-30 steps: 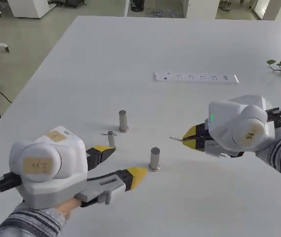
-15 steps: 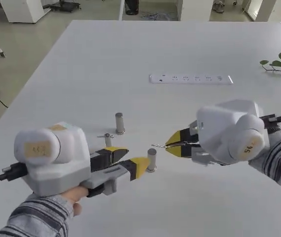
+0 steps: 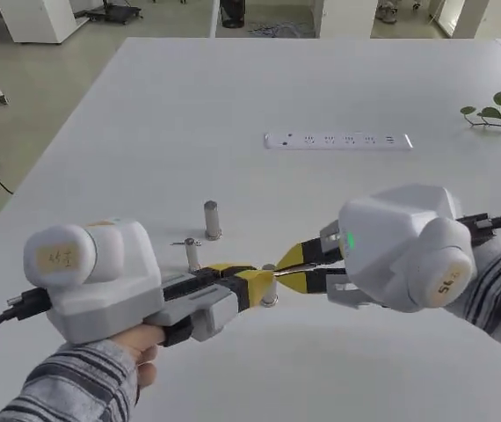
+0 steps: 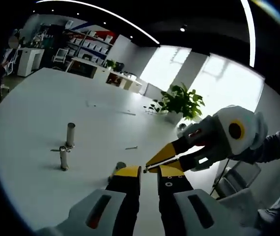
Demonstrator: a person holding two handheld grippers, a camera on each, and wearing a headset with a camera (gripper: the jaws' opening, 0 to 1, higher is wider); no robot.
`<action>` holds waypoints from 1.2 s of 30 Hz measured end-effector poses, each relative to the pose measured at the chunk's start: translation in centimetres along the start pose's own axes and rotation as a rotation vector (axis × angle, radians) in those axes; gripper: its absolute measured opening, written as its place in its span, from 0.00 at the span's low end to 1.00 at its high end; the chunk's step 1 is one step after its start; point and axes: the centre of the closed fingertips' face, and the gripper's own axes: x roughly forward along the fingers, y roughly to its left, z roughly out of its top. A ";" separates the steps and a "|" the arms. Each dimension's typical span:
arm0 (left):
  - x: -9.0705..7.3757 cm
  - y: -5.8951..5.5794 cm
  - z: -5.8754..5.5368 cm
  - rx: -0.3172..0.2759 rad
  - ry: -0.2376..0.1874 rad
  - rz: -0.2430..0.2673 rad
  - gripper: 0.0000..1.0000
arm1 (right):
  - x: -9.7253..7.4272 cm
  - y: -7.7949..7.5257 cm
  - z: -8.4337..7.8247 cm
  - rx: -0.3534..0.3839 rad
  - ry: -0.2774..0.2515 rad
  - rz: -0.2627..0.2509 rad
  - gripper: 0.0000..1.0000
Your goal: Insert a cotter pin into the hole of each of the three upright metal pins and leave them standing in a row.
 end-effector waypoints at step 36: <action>-0.6 -0.6 -1.7 0.409 0.126 -0.054 0.00 | -0.6 1.3 0.6 0.397 -0.133 0.100 0.07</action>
